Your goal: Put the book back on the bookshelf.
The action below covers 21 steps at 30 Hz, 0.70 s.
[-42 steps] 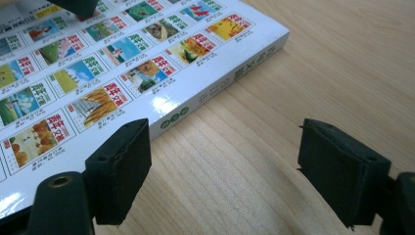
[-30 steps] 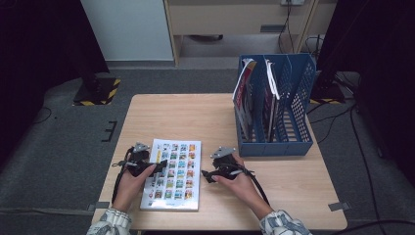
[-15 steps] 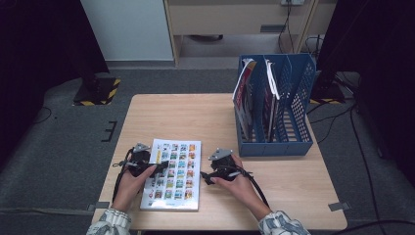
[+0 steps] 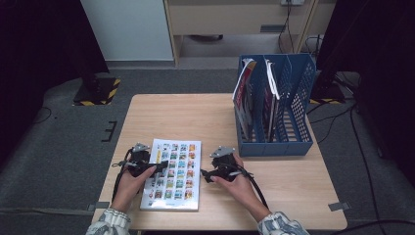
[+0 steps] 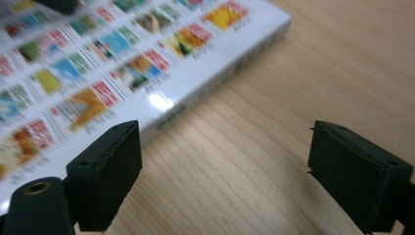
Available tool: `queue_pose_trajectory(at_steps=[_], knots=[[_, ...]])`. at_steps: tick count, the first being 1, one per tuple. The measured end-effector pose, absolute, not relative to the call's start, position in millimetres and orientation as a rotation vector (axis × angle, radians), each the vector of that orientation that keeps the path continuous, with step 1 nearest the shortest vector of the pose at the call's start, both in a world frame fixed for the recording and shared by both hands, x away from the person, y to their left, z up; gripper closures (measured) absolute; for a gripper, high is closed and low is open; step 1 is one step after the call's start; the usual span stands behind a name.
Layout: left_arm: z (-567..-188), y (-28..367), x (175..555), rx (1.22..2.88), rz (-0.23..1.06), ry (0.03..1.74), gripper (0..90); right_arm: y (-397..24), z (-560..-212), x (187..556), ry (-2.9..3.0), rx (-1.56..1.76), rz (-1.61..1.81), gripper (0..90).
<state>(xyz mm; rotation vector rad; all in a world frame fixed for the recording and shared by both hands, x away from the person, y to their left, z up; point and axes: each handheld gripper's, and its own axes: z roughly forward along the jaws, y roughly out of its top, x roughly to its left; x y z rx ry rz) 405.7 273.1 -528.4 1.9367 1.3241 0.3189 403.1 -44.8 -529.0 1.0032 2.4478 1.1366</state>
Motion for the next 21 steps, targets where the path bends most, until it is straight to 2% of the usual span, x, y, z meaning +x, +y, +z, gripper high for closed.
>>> queue_pose_trajectory(at_steps=[4, 12, 18, 21], knots=[[-527.2, 273.7, 405.4, 1.941, 0.321, 1.324, 14.0, -35.9, -521.0, 396.3, 2.451, 0.952, 1.223, 12.7], [-526.8, 274.3, 405.6, 1.946, 0.314, 1.323, 15.0, -18.0, -531.6, 396.3, 2.514, 0.968, 1.241, 11.2], [-528.9, 271.3, 406.2, 1.958, 0.316, 1.305, 8.4, -16.4, -535.2, 398.7, 2.536, 1.026, 1.281, 10.9], [-528.2, 271.9, 406.5, 1.962, 0.312, 1.305, 8.9, -12.5, -536.6, 397.0, 2.556, 1.007, 1.299, 11.0]])
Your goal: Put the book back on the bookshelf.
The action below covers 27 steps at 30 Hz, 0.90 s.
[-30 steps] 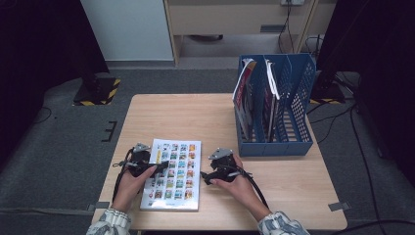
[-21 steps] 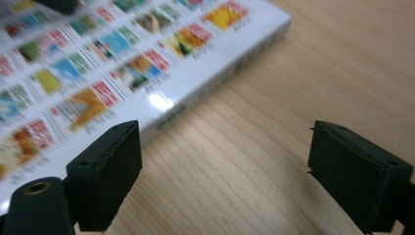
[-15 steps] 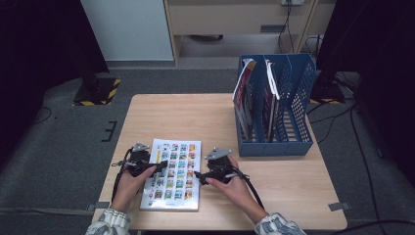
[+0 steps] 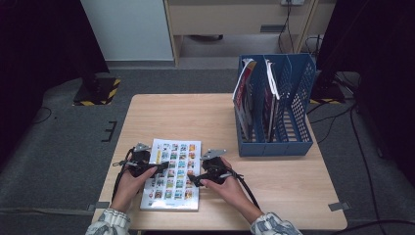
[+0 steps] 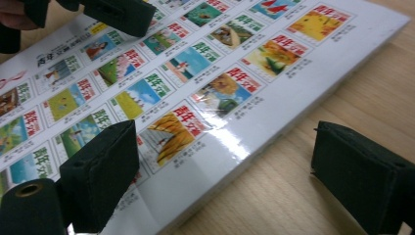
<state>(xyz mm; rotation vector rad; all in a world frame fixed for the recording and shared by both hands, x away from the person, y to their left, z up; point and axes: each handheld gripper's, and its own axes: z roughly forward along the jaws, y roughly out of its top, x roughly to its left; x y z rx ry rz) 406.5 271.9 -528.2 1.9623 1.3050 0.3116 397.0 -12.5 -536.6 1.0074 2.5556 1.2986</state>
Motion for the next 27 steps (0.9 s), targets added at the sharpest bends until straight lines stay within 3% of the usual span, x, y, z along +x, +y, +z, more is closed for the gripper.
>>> queue_pose_trajectory(at_steps=[5, 14, 18, 21, 25, 27], knots=[[-523.9, 275.5, 405.8, 1.937, 0.326, 1.333, 22.0, -8.4, -537.9, 396.7, 2.578, 0.994, 1.314, 10.2], [-504.7, 282.8, 398.4, 1.811, 0.290, 1.292, 33.5, -8.6, -537.9, 396.0, 2.576, 1.000, 1.314, 10.2], [-506.0, 284.1, 398.2, 1.826, 0.243, 1.279, 37.7, -8.7, -537.9, 396.1, 2.576, 1.000, 1.314, 10.2], [-508.7, 276.4, 395.0, 1.897, 0.186, 1.223, 46.4, -8.6, -537.9, 396.1, 2.576, 1.000, 1.314, 10.2], [-507.4, 264.3, 396.2, 1.947, 0.247, 1.223, 41.8, -8.7, -537.9, 396.2, 2.575, 0.998, 1.315, 10.2], [-508.7, 263.1, 398.8, 1.947, 0.250, 1.237, 44.4, -8.7, -538.0, 396.2, 2.576, 0.997, 1.314, 10.2]])
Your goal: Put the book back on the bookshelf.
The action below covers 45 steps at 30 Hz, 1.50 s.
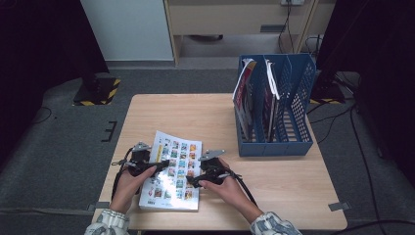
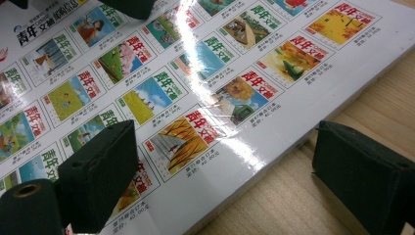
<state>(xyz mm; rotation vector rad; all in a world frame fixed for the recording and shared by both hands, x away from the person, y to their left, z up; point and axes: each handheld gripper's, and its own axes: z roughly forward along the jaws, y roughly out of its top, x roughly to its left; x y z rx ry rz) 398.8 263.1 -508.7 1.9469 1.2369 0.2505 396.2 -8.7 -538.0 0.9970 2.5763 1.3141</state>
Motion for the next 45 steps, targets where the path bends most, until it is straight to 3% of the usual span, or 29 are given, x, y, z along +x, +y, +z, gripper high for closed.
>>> queue_pose_trajectory(at_steps=[7, 13, 18, 29, 45], knots=[[-512.5, 263.6, 404.5, 1.941, 0.191, 1.248, 53.9, -8.5, -537.9, 396.3, 2.579, 1.002, 1.316, 10.0], [-512.9, 259.9, 406.8, 1.973, 0.209, 1.240, 55.1, -8.5, -537.9, 396.3, 2.579, 1.002, 1.316, 10.0], [-509.9, 259.1, 403.6, 1.945, 0.241, 1.226, 67.7, -8.6, -537.9, 396.4, 2.578, 1.001, 1.317, 10.0], [-504.8, 259.9, 396.7, 1.882, 0.264, 1.203, 79.6, -8.6, -537.9, 396.4, 2.576, 1.001, 1.316, 10.1], [-487.6, 250.5, 385.0, 1.901, 0.376, 1.090, 81.0, -14.4, -537.8, 395.8, 2.600, 0.974, 1.325, 9.3]])
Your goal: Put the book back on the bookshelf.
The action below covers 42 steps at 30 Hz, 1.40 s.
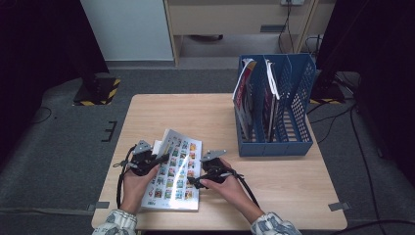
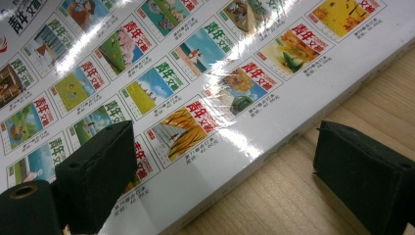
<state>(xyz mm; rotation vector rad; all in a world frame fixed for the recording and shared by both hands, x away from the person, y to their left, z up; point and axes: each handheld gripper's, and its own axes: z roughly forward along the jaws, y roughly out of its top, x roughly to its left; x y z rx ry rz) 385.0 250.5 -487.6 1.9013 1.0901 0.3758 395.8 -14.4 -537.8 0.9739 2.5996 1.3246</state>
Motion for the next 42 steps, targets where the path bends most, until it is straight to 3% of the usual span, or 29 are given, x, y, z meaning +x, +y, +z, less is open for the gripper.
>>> queue_pose_trajectory(at_steps=[15, 26, 35, 42], knots=[[-472.9, 249.6, 372.2, 1.844, 0.469, 1.010, 81.2, -19.3, -537.8, 400.9, 2.632, 0.991, 1.417, 9.2], [-466.4, 247.0, 368.9, 1.784, 0.455, 0.940, 81.2, -16.4, -535.2, 399.1, 2.663, 0.944, 1.476, 8.7], [-476.1, 249.9, 379.6, 1.780, 0.414, 0.989, 81.0, -12.9, -538.5, 399.7, 2.681, 0.964, 1.461, 6.8], [-497.0, 250.2, 396.6, 1.902, 0.450, 1.109, 77.4, -10.4, -538.7, 399.1, 2.670, 0.937, 1.426, 6.2]])
